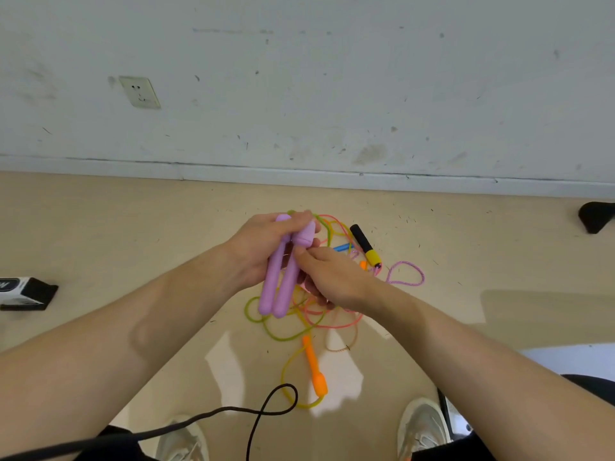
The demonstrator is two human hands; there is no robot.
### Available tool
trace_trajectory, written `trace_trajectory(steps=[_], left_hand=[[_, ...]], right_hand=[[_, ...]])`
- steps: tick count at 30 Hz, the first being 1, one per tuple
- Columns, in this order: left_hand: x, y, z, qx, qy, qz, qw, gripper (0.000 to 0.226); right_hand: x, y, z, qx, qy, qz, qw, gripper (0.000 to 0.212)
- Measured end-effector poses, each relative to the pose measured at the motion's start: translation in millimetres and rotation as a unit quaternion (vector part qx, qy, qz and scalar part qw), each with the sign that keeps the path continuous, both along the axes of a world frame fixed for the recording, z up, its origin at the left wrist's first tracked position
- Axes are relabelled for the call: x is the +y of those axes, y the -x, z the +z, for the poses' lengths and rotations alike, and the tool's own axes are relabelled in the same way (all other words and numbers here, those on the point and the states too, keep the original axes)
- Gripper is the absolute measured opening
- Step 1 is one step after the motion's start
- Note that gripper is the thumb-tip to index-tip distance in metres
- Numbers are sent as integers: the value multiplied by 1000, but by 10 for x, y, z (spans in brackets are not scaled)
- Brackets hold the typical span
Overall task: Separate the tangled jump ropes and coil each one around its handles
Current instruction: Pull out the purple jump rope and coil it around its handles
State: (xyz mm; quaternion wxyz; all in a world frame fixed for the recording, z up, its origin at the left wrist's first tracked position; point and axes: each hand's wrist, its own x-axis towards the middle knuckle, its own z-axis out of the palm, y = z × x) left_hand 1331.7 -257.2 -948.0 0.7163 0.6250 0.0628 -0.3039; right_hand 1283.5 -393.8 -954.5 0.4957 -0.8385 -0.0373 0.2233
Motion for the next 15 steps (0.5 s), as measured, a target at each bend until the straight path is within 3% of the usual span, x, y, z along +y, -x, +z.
trace_trajectory(steps=[4, 7, 9, 10, 13, 15], left_hand=[[32, 17, 17, -78, -44, -38, 995, 16], [86, 36, 88, -94, -61, -92, 989, 6], [111, 56, 133, -100, -58, -131, 985, 7], [119, 60, 152, -101, -51, -146, 983, 9], [136, 55, 212, -91, -25, -184, 978, 19], [163, 41, 233, -98, -19, -214, 972, 24]], right_hand=[[-258, -84, 248, 51, 154, 124, 979, 52], [-491, -239, 257, -27, 200, 34, 979, 36], [-558, -284, 136, -115, 130, -77, 982, 21], [-553, -289, 84, -121, 70, -94, 986, 24], [-473, -231, 19, -37, -126, -27, 991, 35], [-447, -202, 8, 6, -174, -1, 985, 43]])
